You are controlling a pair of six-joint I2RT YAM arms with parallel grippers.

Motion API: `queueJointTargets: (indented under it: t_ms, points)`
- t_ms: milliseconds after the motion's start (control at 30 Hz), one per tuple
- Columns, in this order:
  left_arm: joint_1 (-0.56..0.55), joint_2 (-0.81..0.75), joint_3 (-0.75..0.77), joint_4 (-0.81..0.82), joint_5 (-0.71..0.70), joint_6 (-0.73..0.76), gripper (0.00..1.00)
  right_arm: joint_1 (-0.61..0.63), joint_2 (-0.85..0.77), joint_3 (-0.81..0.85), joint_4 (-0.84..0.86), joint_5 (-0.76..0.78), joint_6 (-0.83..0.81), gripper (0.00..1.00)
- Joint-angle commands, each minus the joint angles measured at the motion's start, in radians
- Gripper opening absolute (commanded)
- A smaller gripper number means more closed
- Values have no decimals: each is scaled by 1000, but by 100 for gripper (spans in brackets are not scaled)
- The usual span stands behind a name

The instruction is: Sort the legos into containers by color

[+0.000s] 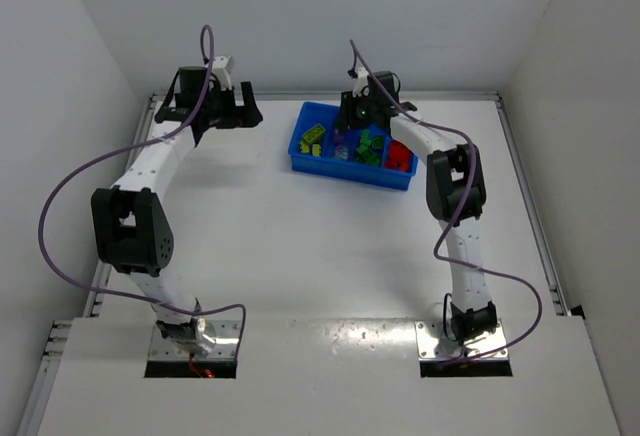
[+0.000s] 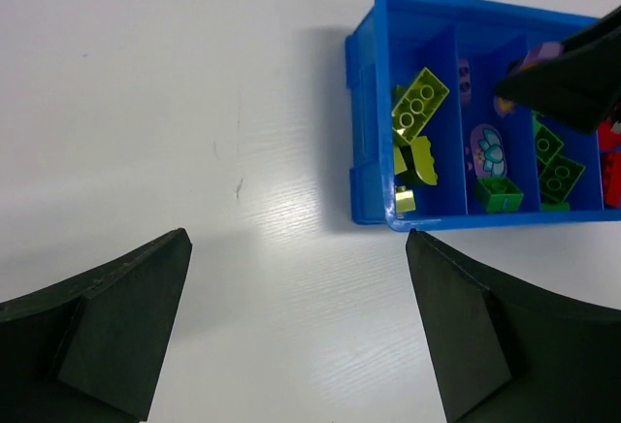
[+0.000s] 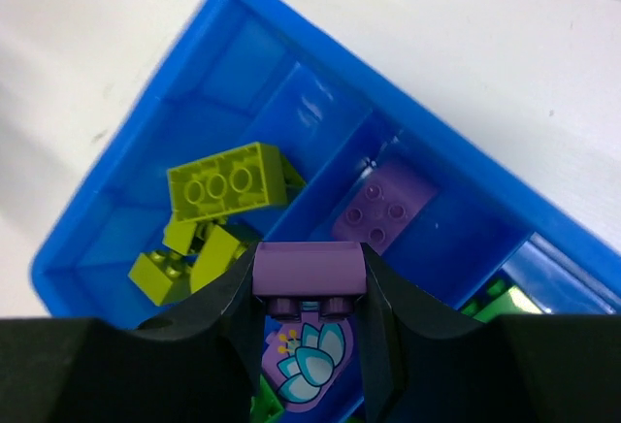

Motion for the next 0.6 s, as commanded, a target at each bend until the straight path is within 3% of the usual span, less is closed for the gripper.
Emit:
queueJointTargets:
  t_ms: [0,33,67,200,467,567]
  points:
    - [15,-58,-1,22,-13,13,100,11,-3,53,-18,86,-3,24]
    - [15,-47,-1,22,-13,13,100,11,-3,53,-29,98,-3,31]
    - [15,-38,-1,22,-13,13,100,11,-3,53,-38,111,-3,49]
    - [15,-20,-1,22,-13,13,100,30,-61,37,-72,143,-50,74]
    - [-71,-21,-21,33,-123,16,100,-12,-418,-207,-62,143,-81,79]
    - [-102,-46,-75,53,-177,-4,100,-54,-636,-397,-33,175,-110,80]
